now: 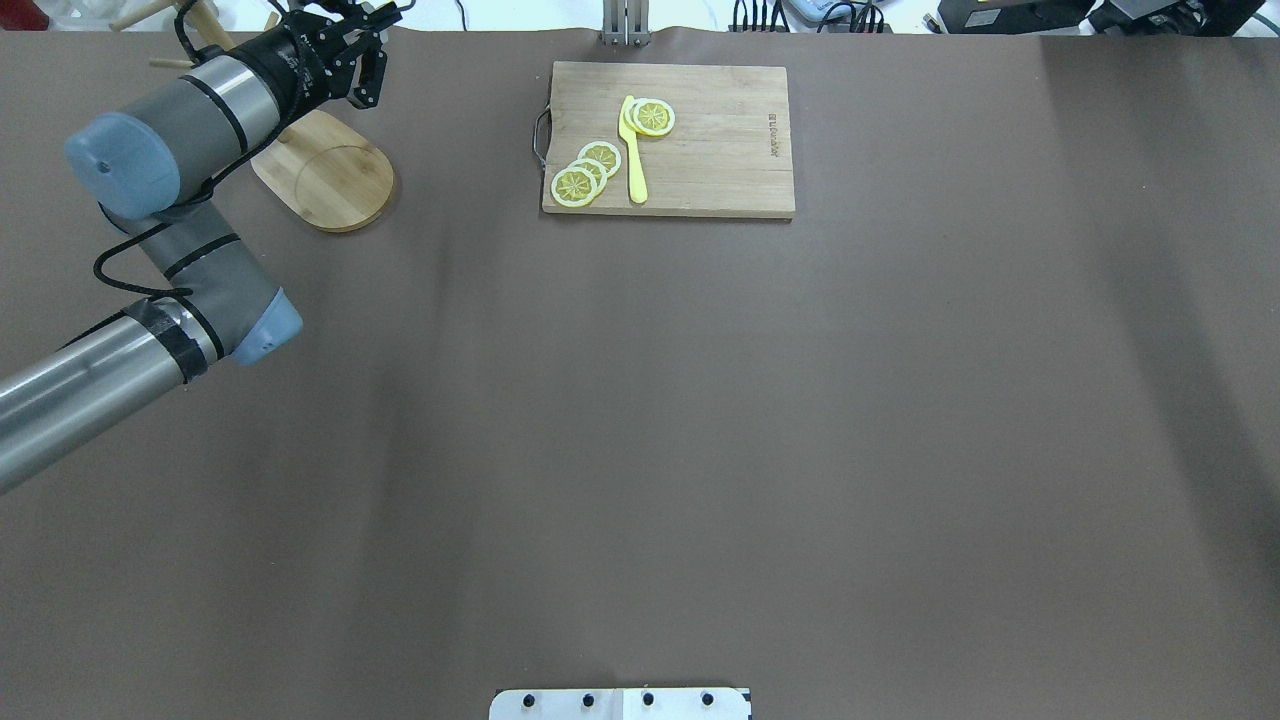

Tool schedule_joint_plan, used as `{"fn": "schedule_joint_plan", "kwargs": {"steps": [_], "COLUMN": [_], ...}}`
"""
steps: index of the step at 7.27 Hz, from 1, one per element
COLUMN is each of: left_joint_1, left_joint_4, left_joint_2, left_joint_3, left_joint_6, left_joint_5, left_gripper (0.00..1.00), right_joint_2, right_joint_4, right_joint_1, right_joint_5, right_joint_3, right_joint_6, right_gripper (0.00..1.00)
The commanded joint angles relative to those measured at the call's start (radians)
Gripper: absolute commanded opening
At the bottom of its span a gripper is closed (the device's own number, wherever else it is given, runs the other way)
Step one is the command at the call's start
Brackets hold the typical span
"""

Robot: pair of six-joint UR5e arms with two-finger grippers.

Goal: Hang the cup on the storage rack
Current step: 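Move the held teal mug over the stand's peg with the left gripper, then lower the mug handle onto the stand's peg with the left gripper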

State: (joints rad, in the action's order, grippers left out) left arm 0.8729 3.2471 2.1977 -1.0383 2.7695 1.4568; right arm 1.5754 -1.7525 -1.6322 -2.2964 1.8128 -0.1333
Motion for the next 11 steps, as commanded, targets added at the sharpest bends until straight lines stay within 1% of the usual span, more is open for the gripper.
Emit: {"fn": "schedule_joint_plan", "kwargs": {"steps": [1, 3, 6, 11], "left_joint_1": [0.004, 0.014, 0.031, 0.066], "left_joint_4": [0.112, 0.159, 0.192, 0.192], "left_joint_2": [-0.035, -0.036, -0.035, -0.033], "left_joint_3": [0.027, 0.075, 0.11, 0.164], "left_joint_6": [-0.028, -0.028, -0.028, -0.028], "left_joint_5": [0.043, 0.048, 0.05, 0.068], "left_gripper": [0.0, 0.0, 0.0, 0.0], "right_joint_2": [0.0, -0.011, -0.011, -0.011], "right_joint_4": [0.001, 0.001, 0.001, 0.001], "right_joint_1": [0.0, 0.0, 0.0, 0.0], "right_joint_5": [0.0, 0.0, 0.002, 0.002], "right_joint_3": [0.0, 0.0, 0.005, 0.005], "right_joint_6": [0.001, 0.012, 0.015, 0.015], "right_gripper": [1.0, 1.0, 1.0, 1.0]}}
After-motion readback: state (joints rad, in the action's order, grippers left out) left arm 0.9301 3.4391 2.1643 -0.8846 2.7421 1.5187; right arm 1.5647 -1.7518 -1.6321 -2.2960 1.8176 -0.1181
